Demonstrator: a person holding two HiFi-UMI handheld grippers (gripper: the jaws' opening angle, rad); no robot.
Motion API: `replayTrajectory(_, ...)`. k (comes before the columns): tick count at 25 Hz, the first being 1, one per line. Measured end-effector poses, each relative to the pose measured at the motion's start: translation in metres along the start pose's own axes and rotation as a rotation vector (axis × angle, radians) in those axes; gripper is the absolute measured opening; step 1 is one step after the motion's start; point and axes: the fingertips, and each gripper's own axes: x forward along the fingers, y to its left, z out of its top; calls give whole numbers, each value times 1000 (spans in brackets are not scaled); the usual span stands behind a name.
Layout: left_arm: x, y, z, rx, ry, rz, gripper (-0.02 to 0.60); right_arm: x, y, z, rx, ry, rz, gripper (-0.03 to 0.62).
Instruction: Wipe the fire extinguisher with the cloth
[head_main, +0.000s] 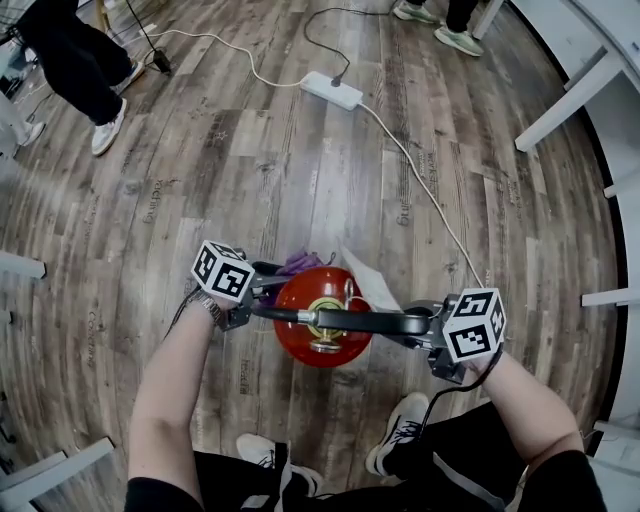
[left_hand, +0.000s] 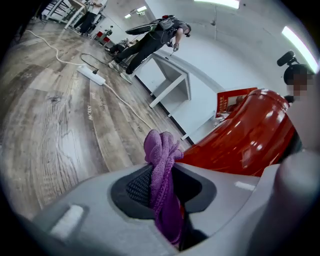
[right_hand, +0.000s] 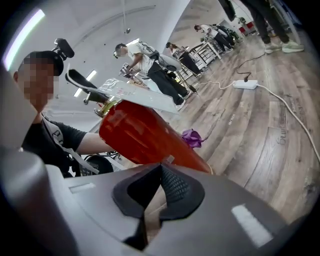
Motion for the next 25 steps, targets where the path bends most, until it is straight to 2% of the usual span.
replayTrajectory(6, 27, 50, -47, -90, 39, 109, 89, 5, -9, -4, 0, 31, -28, 5)
replayTrajectory(10, 40, 72, -60, -175, 4, 135, 92, 3, -8, -3, -29, 42, -34, 5)
replayTrajectory(13, 41, 74, -61, -196, -15, 133, 91, 2, -10, -8, -34, 54, -42, 5)
replayTrajectory(17, 27, 44, -37, -186, -77, 38, 91, -1, -11, -8, -32, 57, -50, 5)
replayTrajectory(23, -30, -47, 44, -79, -315, -176, 92, -1, 1, 3, -83, 51, -47, 5)
replayTrajectory(25, -55, -81, 63, -32, -368, -233, 91, 3, 5, 5, -97, 50, -43, 5)
